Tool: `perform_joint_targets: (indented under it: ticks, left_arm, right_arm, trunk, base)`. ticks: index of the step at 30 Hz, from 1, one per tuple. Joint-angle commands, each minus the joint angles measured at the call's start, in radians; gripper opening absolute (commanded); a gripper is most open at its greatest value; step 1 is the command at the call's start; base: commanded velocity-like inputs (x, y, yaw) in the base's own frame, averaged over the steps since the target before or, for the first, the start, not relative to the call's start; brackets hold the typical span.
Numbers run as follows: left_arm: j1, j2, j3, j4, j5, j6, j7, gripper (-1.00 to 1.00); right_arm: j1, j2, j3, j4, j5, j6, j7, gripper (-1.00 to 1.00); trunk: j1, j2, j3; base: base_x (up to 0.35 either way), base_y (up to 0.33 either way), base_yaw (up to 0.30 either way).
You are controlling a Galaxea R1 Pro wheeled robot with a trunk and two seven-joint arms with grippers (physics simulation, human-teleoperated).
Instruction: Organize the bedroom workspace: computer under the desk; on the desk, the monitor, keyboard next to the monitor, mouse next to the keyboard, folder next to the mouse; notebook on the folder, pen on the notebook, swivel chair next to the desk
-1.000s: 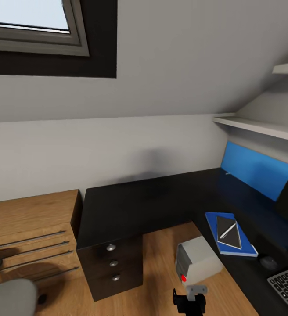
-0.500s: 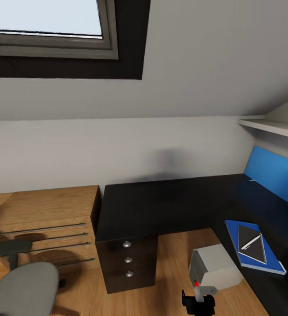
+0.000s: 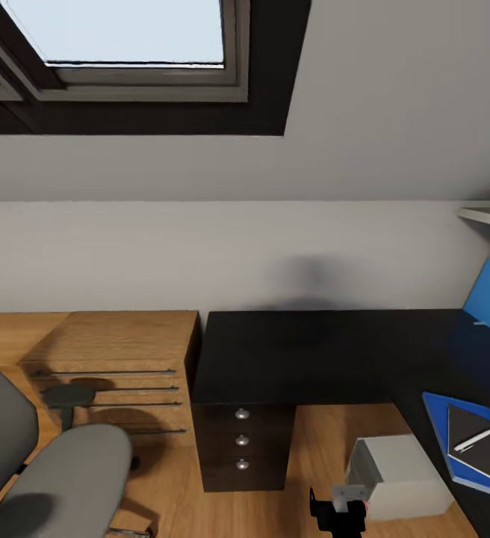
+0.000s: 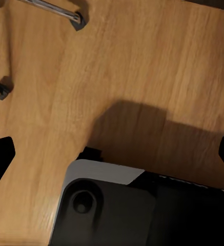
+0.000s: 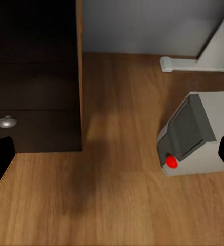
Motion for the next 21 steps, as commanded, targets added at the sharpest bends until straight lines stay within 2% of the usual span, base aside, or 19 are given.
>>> perform_joint_targets:
  ticks: [1, 16, 21]
  left_arm:
    - [-0.001, 0.001, -0.008, -0.002, 0.008, -0.002, 0.007, 1.0]
    - [0.0, -0.015, -0.013, -0.002, 0.005, -0.014, 0.016, 1.0]
    - [-0.001, -0.016, -0.012, -0.003, 0.005, -0.06, 0.017, 1.0]
  right_arm:
    - [-0.001, 0.0, 0.009, 0.002, -0.004, -0.004, -0.004, 1.0]
    - [0.0, 0.0, 0.009, 0.002, 0.0, -0.007, -0.004, 1.0]
    - [0.0, 0.0, 0.01, 0.002, 0.0, -0.007, -0.004, 1.0]
  trunk:
    - [0.001, -0.002, -0.002]
    - [0.001, -0.002, -0.002]
    - [0.001, -0.002, -0.002]
  base:
    - [0.0, 0.0, 0.281]
    - [0.0, 0.0, 0.281]
    - [0.0, 0.0, 0.281]
